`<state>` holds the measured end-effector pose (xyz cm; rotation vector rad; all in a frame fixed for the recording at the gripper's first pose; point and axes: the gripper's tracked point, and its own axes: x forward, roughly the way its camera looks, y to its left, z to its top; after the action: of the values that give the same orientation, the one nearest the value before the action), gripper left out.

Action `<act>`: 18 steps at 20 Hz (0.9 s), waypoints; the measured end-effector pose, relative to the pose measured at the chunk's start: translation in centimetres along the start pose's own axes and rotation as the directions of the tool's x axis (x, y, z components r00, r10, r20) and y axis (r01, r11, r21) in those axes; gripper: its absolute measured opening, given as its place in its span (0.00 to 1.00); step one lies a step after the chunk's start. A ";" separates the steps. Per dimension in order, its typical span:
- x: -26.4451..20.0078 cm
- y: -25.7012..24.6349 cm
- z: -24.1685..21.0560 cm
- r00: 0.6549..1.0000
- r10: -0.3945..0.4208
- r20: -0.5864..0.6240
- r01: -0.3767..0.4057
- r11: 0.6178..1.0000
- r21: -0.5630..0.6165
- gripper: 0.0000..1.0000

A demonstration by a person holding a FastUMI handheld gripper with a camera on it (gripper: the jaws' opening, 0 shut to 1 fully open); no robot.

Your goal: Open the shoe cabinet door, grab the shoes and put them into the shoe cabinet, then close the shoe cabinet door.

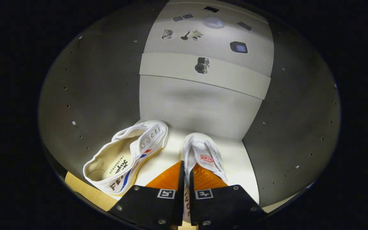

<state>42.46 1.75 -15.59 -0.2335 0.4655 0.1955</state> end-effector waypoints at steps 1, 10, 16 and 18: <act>-0.5 -0.1 0.0 1.000 -0.007 0.001 0.007 1.000 -0.001 0.09; -9.4 0.8 1.3 0.994 -0.056 0.092 0.054 0.998 0.024 0.10; -18.0 1.6 0.7 0.985 -0.094 0.144 0.083 0.993 0.079 0.10; -21.1 1.8 0.0 0.981 -0.110 0.162 0.095 0.991 0.095 0.10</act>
<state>23.58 0.71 -6.11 -0.1539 0.2935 0.0927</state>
